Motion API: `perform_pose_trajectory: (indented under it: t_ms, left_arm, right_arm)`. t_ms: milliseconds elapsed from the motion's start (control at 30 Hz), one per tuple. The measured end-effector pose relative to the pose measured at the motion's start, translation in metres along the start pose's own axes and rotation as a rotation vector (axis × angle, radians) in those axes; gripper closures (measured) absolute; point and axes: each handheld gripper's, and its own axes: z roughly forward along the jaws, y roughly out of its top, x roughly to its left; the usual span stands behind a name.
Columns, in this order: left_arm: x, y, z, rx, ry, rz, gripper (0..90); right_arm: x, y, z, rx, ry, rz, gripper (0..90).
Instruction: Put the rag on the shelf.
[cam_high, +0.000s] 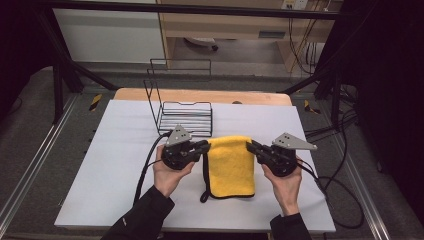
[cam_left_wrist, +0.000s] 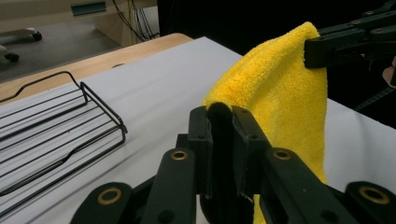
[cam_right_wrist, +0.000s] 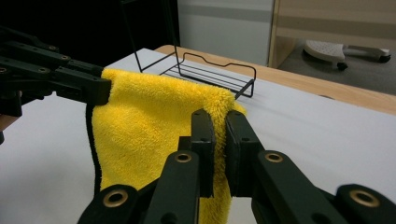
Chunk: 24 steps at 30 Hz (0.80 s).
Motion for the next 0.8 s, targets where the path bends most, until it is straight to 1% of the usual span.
perform_pose_trajectory:
  t_ms: [333,567,800]
  left_arm:
    - [0.002,0.009,-0.012,-0.055,0.018,0.008,79.3]
    - [0.004,0.017,-0.023,-0.092,0.031,0.016,79.3]
    - [0.010,0.023,-0.034,-0.133,0.047,0.011,79.5]
  right_arm:
    - [0.008,0.010,-0.004,-0.061,-0.008,-0.019,83.6]
    - [0.015,0.019,-0.003,-0.097,-0.013,-0.031,83.6]
    - [0.024,0.031,0.001,-0.128,-0.017,-0.053,83.6]
